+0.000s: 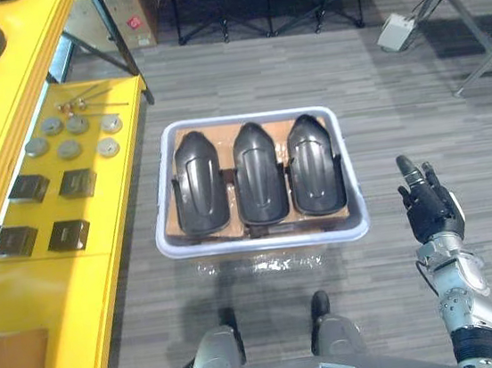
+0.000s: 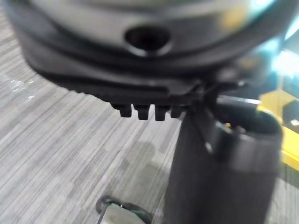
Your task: Walk over and take three plastic housings, then place them on the shelf
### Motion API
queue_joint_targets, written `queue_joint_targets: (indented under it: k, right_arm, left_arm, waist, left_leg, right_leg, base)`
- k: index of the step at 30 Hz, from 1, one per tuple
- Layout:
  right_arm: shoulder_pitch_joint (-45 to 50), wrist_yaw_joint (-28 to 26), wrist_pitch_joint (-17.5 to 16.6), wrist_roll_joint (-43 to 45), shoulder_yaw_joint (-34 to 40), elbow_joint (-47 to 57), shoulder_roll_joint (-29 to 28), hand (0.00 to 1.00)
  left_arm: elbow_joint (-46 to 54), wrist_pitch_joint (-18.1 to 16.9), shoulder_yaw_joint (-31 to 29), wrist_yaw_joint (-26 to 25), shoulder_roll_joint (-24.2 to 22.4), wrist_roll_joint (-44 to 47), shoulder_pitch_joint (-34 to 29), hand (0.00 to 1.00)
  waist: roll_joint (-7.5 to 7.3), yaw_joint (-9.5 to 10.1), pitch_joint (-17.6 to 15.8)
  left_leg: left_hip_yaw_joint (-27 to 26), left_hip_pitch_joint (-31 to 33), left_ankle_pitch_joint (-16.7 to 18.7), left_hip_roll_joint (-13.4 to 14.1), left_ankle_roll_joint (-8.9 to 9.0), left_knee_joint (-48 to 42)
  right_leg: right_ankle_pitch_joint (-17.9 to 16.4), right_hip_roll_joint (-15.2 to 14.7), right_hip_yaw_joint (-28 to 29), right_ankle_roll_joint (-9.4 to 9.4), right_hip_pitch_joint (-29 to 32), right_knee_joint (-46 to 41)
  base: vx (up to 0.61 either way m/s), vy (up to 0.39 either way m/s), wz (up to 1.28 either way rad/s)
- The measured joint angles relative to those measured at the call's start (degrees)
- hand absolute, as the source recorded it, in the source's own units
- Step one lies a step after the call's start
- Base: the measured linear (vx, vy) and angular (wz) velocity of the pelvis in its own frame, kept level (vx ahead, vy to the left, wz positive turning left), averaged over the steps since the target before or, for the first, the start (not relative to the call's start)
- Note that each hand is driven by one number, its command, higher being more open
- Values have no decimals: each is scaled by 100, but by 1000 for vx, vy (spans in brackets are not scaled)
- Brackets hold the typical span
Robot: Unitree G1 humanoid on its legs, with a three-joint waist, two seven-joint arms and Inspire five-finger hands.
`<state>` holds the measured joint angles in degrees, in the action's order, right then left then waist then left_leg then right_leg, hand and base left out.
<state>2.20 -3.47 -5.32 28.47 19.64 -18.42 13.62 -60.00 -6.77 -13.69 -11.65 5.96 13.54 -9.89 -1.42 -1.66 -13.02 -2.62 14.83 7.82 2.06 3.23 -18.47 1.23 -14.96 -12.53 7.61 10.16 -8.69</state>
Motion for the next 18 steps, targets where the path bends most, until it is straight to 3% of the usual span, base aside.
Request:
queue_joint_targets:
  k: [4,7,9,13,18]
  right_arm:
    - [-582,932,-48,-389,14,-212,6,100]
    - [-1086,1393,-145,-491,232,-215,169,100]
    - [-1637,1650,-158,-581,330,-450,635,100]
    - [-2647,2077,-186,-847,443,-1093,1379,100]
    - [-3921,2146,-117,-1027,208,-1509,2310,100]
  left_arm:
    - [319,-326,365,159,147,656,462,100]
    - [513,-355,619,250,167,811,733,100]
    - [684,-423,775,214,170,916,777,100]
    - [694,-446,1024,126,157,1091,862,100]
    - [662,-462,1166,60,60,1138,992,100]
  waist:
    - [-45,18,-453]
    - [-50,131,-823]
    - [-17,198,-1060]
    - [90,353,-1149]
    - [264,450,-1349]
  left_leg:
    - [175,527,-122,-26,-46,-160]
    - [218,791,-270,-26,-29,-170]
    - [278,999,-331,-40,-36,-191]
    - [304,1220,-439,-49,-69,-128]
    - [255,1321,-467,-45,-65,-83]
  right_leg:
    - [39,9,-137,-75,284,-17]
    - [135,25,-150,-112,520,-18]
    - [201,24,-184,-75,674,-23]
    - [257,24,-202,-27,899,-34]
    - [249,15,-85,-39,1129,-135]
  base:
    - [-162,26,32]
    - [-96,-8,14]
    - [-43,-5,14]
    - [23,-11,6]
    - [38,-12,-4]
